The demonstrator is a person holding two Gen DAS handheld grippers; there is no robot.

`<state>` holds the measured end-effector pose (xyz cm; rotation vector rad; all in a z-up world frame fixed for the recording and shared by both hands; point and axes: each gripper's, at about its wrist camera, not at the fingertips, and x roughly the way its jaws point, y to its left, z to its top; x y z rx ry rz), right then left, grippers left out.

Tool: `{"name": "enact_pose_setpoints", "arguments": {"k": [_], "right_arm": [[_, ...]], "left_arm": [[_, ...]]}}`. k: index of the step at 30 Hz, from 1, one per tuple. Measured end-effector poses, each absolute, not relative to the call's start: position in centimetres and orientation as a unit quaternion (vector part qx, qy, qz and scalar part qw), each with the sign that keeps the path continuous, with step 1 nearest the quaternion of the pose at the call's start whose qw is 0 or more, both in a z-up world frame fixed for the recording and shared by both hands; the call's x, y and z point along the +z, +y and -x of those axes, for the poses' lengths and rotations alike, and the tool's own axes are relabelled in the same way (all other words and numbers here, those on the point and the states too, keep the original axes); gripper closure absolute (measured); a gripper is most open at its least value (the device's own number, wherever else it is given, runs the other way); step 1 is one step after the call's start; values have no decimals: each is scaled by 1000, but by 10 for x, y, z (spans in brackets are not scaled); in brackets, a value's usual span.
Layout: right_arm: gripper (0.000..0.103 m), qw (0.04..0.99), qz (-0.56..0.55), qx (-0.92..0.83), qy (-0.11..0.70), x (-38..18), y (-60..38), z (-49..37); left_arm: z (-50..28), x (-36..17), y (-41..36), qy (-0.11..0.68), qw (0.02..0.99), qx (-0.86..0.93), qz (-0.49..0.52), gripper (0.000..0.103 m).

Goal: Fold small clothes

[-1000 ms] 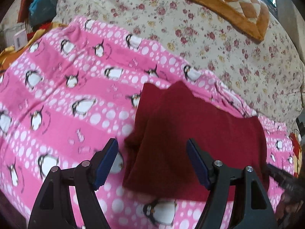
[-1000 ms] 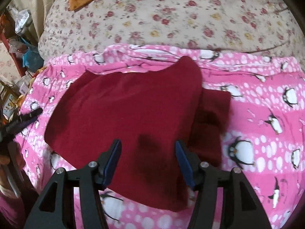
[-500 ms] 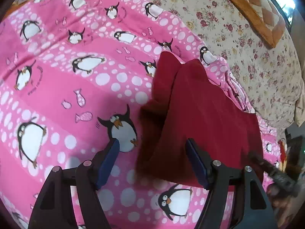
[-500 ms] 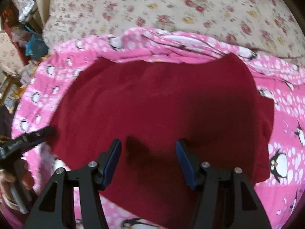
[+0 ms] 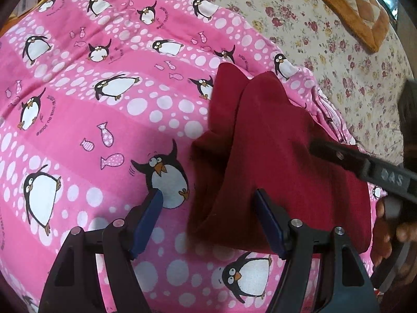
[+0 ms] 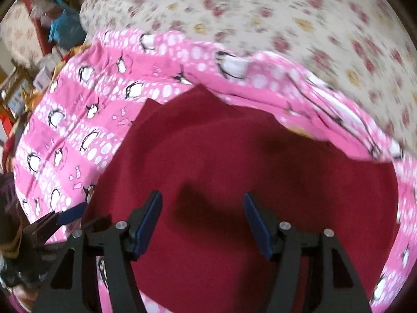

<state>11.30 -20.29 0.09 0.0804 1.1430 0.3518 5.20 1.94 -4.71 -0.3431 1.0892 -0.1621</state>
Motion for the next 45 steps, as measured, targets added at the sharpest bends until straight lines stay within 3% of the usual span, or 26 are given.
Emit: {"name": "enact_pose_setpoints", "arguments": {"k": [10, 45], "right_arm": [[30, 808, -80, 180, 556, -5, -165, -141], [27, 796, -150, 168, 562, -19, -242, -105]], "left_arm": [[-54, -48, 23, 515, 836, -84, 171, 50], [-78, -52, 18, 491, 840, -69, 220, 50]]}}
